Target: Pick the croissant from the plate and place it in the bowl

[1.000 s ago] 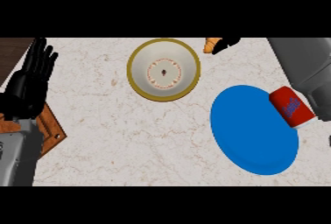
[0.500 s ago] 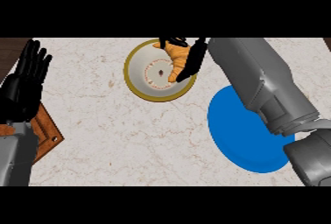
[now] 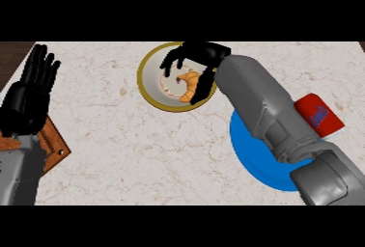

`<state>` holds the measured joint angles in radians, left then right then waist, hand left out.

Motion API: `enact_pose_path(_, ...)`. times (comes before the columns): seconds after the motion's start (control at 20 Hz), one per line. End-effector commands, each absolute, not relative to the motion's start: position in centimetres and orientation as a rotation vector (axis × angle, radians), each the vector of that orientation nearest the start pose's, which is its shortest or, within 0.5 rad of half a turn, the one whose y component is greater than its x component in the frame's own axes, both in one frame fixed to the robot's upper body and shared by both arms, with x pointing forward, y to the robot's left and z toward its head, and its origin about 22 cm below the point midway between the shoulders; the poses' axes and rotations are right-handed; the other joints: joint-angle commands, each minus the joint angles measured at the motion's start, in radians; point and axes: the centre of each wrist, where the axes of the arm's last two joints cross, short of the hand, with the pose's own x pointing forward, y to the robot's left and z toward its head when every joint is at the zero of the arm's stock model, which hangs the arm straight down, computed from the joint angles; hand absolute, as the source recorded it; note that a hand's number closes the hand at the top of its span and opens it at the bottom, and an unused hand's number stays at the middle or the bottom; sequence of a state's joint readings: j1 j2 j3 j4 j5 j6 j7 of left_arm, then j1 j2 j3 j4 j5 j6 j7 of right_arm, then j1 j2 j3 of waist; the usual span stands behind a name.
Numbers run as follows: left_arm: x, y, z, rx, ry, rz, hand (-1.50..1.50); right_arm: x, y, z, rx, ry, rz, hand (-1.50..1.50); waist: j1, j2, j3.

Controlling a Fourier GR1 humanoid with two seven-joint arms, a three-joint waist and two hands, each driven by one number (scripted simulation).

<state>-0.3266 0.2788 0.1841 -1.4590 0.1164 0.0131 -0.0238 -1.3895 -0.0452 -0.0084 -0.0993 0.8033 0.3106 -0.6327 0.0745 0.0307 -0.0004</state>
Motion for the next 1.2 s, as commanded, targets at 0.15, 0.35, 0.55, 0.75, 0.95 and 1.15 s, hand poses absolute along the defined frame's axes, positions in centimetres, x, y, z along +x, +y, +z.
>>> enact_pose_path(0.15, 31.0, 31.0, 8.8, 0.181, -1.838, -0.017, 0.0, 46.2, -9.0, 11.8, 0.311, -1.738, 1.229, -1.5, 0.013, 0.005, 0.001)
enact_pose_path(0.35, 31.6, 31.0, 10.2, 0.178, -1.832, -0.027, 0.0, 46.8, -10.3, 12.8, 0.278, -1.828, 1.014, -1.5, 0.007, 0.006, 0.001)
enact_pose_path(0.55, 31.6, 30.8, 10.0, 0.155, -1.853, -0.051, 0.0, 47.8, -14.2, 14.9, 0.201, -1.847, 0.855, -1.5, 0.025, 0.019, 0.001)
enact_pose_path(0.75, 31.5, 30.0, 9.9, 0.136, -1.849, -0.047, 0.0, 48.4, -18.7, 16.7, 0.2, -1.818, 0.727, -1.5, 0.039, 0.023, 0.002)
enact_pose_path(0.95, 31.7, 28.9, 9.6, 0.125, -1.862, -0.074, 0.0, 48.4, -21.3, 17.5, 0.204, -1.839, 0.677, -1.5, 0.055, 0.036, 0.003)
enact_pose_path(1.15, 32.3, 28.9, 10.6, 0.115, -1.87, -0.063, 0.0, 48.0, -25.1, 16.9, 0.205, -1.845, 0.619, -1.5, 0.065, 0.048, 0.005)
